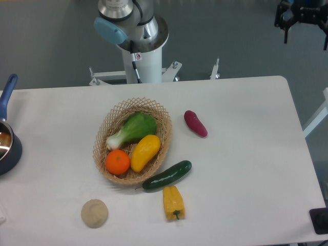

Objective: Pick up the mango from the basket
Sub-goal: 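Move the open gripper toward the wicker basket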

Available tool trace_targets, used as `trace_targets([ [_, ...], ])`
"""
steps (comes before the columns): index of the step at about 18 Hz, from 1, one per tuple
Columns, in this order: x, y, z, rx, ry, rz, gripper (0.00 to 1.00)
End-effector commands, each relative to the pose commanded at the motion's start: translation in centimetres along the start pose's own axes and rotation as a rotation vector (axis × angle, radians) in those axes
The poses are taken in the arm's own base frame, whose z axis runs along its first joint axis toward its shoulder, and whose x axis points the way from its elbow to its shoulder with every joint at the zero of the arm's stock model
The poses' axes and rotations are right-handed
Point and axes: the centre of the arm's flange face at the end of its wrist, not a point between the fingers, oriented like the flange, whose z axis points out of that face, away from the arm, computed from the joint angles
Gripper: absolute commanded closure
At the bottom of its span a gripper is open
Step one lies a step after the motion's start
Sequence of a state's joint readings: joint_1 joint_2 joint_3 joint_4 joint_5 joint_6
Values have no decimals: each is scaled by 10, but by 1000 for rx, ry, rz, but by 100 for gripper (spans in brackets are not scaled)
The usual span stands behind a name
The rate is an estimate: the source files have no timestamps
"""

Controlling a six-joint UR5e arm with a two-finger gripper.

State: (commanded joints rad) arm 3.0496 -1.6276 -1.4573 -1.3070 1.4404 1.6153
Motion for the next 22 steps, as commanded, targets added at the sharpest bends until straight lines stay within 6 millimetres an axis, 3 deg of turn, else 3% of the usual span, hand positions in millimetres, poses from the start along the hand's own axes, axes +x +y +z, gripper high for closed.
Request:
trace_targets([
  [5, 9, -4, 4, -9, 12, 4, 0],
  [10, 25, -3, 23, 2, 57, -2, 0],
  [16, 34, -10, 33, 12, 83, 5, 0],
  [22, 52, -51, 56, 40, 138, -118, 0],
])
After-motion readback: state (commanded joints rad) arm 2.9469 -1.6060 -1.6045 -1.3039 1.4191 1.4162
